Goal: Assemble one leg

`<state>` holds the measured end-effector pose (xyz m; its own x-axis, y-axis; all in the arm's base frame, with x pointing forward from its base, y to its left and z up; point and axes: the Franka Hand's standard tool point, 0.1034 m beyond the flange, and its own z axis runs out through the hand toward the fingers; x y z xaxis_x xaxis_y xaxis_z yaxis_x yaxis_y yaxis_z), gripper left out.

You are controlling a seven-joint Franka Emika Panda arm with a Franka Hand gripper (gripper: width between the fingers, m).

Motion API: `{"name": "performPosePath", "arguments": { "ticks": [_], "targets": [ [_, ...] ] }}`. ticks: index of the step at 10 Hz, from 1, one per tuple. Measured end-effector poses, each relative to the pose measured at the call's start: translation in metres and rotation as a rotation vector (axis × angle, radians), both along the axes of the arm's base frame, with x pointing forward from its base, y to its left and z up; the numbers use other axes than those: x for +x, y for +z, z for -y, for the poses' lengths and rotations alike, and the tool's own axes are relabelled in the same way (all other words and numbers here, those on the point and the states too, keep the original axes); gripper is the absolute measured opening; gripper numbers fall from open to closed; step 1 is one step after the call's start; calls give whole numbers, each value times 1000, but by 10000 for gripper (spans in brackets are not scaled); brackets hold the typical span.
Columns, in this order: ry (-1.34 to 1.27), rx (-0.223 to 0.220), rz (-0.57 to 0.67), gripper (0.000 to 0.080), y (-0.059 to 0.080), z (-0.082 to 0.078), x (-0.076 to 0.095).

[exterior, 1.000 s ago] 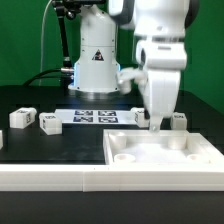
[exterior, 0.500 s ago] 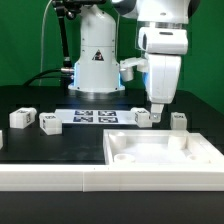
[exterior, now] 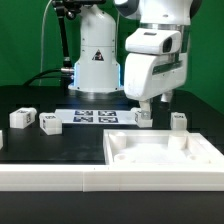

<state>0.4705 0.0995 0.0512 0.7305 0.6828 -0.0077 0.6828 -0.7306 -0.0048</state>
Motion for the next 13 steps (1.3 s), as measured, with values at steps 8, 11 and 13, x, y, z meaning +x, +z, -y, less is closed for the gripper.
{"name": "performPosePath", "arguments": {
  "ticks": [8,11,13],
  "targets": [
    [-663,40,-33,649,-8,-32,-13],
    [-820,56,-31,649,-10,-47,-19],
    [-832,48,-49,649,-10,-47,-20]
  ]
}}
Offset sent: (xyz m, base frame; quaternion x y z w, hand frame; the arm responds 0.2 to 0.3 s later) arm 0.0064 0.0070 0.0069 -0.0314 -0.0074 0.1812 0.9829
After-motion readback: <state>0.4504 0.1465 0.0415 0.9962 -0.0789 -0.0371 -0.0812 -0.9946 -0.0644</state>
